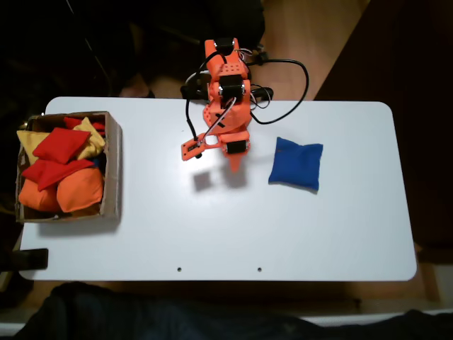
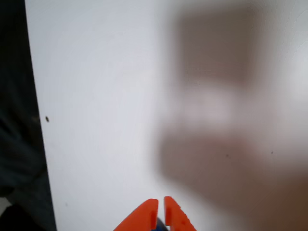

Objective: Grasp a bag and put it in the box.

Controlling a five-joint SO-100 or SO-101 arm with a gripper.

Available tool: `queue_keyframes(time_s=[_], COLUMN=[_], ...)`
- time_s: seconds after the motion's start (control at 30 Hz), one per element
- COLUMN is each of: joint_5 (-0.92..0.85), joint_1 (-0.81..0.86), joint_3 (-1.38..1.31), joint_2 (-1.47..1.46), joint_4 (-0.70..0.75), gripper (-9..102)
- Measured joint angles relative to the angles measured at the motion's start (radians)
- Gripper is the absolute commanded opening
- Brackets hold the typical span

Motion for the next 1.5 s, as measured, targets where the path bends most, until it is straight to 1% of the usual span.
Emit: queue_keyframes(time_s=[1.5], joint_5=[-0.002], joint_1=[0.017], joint_3=[0.000], joint_2=[0.000], joint_4=[0.000], gripper=[0])
